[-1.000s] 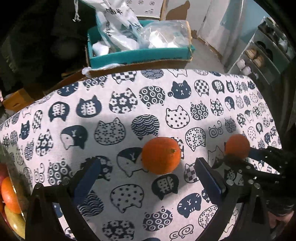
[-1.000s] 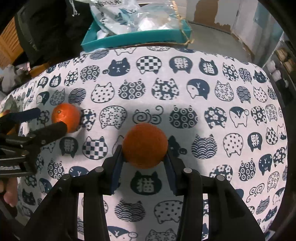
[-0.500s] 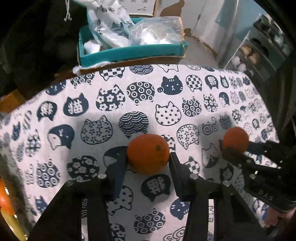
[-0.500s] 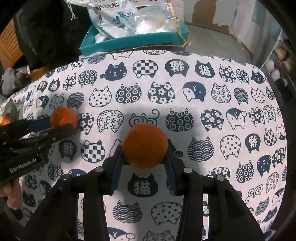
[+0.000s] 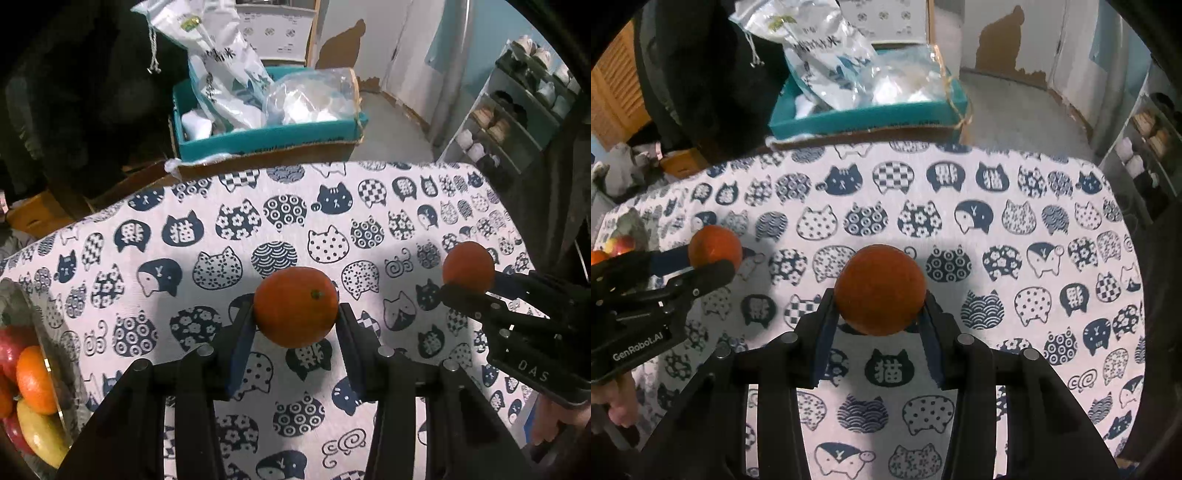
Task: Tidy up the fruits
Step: 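Lift and carry both tangerines toward the green glass bowl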
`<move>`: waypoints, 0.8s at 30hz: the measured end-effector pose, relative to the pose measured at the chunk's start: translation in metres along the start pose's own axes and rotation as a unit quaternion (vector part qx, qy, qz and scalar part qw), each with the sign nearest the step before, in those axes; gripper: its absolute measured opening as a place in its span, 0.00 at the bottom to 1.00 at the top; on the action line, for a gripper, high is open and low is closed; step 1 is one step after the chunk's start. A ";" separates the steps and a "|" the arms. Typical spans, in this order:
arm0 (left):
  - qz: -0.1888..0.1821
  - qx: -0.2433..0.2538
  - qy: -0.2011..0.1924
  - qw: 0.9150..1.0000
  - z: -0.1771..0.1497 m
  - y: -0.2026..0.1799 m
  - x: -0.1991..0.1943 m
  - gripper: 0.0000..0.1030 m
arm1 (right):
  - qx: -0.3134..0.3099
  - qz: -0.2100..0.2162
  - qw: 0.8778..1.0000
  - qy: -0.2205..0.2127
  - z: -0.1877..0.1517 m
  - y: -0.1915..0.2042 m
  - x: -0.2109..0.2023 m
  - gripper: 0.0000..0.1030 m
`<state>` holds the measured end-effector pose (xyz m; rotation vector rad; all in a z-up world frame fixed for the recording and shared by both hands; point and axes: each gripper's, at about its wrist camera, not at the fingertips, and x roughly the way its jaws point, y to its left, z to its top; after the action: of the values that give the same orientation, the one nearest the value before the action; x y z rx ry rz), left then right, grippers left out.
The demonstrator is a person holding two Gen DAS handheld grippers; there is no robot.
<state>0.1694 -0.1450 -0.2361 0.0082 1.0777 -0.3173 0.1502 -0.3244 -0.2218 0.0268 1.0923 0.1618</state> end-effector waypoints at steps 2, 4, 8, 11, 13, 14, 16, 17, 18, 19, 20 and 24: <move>-0.002 -0.002 -0.007 1.000 0.000 -0.001 -0.009 0.44 | -0.002 0.000 1.000 -0.009 0.001 0.004 -0.009 0.41; -0.003 0.001 -0.016 1.000 0.001 -0.003 -0.019 0.44 | -0.006 -0.001 1.000 -0.020 0.003 0.007 -0.018 0.41; -0.004 0.000 -0.030 1.000 0.002 -0.005 -0.036 0.44 | -0.010 0.005 0.999 -0.036 0.006 0.014 -0.034 0.41; -0.005 -0.002 -0.040 0.999 0.002 -0.005 -0.049 0.44 | -0.013 0.007 0.999 -0.047 0.008 0.018 -0.046 0.41; -0.005 -0.003 -0.047 0.999 0.002 -0.005 -0.059 0.44 | -0.014 0.009 0.998 -0.054 0.009 0.020 -0.053 0.41; -0.006 -0.004 -0.052 0.999 0.002 -0.005 -0.064 0.44 | -0.015 0.010 0.998 -0.058 0.010 0.021 -0.058 0.41; -0.005 -0.002 -0.057 0.998 0.002 -0.005 -0.072 0.44 | -0.016 0.013 0.998 -0.064 0.010 0.022 -0.065 0.41; -0.003 -0.001 -0.061 0.998 0.002 -0.005 -0.076 0.44 | -0.016 0.014 0.997 -0.068 0.010 0.023 -0.069 0.41; -0.002 0.001 -0.064 0.998 0.002 -0.005 -0.081 0.44 | -0.017 0.014 0.997 -0.071 0.010 0.024 -0.072 0.41; -0.001 0.003 -0.068 0.998 0.001 -0.005 -0.086 0.44 | -0.018 0.015 0.997 -0.074 0.011 0.025 -0.076 0.41; 0.000 0.003 -0.070 0.998 0.001 -0.005 -0.090 0.44 | -0.019 0.015 0.997 -0.078 0.011 0.027 -0.080 0.41; -0.001 0.002 -0.080 0.997 -0.002 -0.004 -0.107 0.44 | -0.025 0.020 0.995 -0.093 0.012 0.033 -0.098 0.41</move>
<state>0.1207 -0.1217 -0.1436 -0.0140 0.9176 -0.3175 0.1128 -0.3052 -0.1267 0.0190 0.9026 0.2178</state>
